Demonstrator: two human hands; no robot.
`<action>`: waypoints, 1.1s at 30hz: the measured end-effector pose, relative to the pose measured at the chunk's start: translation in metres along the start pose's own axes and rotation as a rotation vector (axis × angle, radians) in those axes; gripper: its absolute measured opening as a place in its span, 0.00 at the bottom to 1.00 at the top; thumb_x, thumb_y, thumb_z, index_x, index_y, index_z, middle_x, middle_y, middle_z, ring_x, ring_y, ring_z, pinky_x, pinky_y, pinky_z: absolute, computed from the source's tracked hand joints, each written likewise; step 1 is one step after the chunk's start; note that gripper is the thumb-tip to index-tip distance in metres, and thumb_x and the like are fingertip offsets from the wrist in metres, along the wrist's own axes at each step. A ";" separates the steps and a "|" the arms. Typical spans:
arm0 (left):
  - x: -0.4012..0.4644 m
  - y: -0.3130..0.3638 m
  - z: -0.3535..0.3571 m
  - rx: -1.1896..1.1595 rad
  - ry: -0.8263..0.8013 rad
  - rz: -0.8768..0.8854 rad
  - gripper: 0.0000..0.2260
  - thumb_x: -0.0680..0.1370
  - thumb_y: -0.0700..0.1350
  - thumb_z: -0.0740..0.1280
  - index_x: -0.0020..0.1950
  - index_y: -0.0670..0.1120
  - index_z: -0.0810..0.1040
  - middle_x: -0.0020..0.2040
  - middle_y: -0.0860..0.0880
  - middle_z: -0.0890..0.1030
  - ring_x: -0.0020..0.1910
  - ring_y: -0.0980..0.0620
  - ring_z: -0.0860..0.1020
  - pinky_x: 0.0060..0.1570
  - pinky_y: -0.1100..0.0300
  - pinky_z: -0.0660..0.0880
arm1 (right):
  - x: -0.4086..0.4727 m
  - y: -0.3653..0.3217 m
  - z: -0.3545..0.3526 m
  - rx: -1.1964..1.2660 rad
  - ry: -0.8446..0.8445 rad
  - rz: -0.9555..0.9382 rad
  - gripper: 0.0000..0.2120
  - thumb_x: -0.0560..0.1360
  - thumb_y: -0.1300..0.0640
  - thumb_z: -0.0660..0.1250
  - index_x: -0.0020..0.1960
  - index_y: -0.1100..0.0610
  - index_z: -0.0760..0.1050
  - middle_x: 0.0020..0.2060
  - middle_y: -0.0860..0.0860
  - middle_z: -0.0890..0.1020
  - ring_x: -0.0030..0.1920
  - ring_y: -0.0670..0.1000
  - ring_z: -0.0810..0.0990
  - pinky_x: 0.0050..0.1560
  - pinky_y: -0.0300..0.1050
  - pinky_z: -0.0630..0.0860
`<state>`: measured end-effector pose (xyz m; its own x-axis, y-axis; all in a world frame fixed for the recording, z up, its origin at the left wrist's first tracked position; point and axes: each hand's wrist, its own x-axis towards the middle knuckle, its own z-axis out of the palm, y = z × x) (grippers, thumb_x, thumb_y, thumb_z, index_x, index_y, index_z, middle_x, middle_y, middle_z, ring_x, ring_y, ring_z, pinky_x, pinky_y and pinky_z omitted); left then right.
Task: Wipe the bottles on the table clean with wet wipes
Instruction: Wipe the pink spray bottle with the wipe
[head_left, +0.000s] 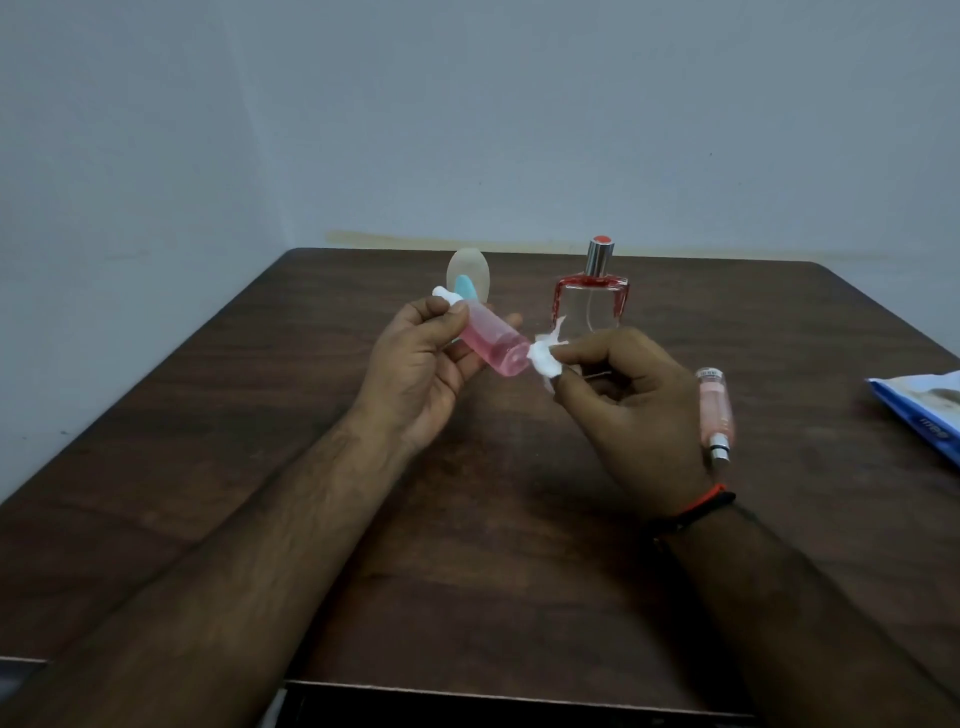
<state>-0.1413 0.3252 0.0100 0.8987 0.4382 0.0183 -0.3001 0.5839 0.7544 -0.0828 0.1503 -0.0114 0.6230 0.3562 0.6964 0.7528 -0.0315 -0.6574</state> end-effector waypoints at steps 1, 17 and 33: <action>-0.001 -0.001 0.001 0.009 0.007 -0.007 0.07 0.81 0.36 0.62 0.58 0.42 0.72 0.66 0.34 0.76 0.59 0.35 0.81 0.57 0.44 0.80 | 0.000 0.000 0.001 -0.060 0.019 -0.064 0.06 0.73 0.63 0.72 0.50 0.59 0.83 0.47 0.52 0.82 0.45 0.47 0.82 0.43 0.45 0.81; -0.001 -0.004 0.004 -0.042 0.106 -0.101 0.13 0.81 0.37 0.64 0.65 0.38 0.72 0.62 0.35 0.78 0.58 0.40 0.82 0.43 0.50 0.83 | 0.001 -0.003 0.006 -0.218 0.197 -0.243 0.06 0.74 0.66 0.72 0.51 0.62 0.84 0.47 0.55 0.82 0.46 0.49 0.81 0.44 0.43 0.79; -0.003 -0.004 0.006 -0.046 0.135 -0.129 0.14 0.81 0.38 0.63 0.66 0.35 0.71 0.62 0.33 0.78 0.56 0.40 0.83 0.43 0.47 0.84 | 0.002 0.002 0.000 -0.310 0.199 -0.232 0.08 0.72 0.68 0.71 0.49 0.60 0.84 0.43 0.54 0.81 0.42 0.49 0.79 0.43 0.42 0.77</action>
<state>-0.1413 0.3176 0.0112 0.8806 0.4433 -0.1675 -0.2018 0.6706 0.7139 -0.0803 0.1510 -0.0116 0.4354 0.2011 0.8775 0.8871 -0.2615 -0.3803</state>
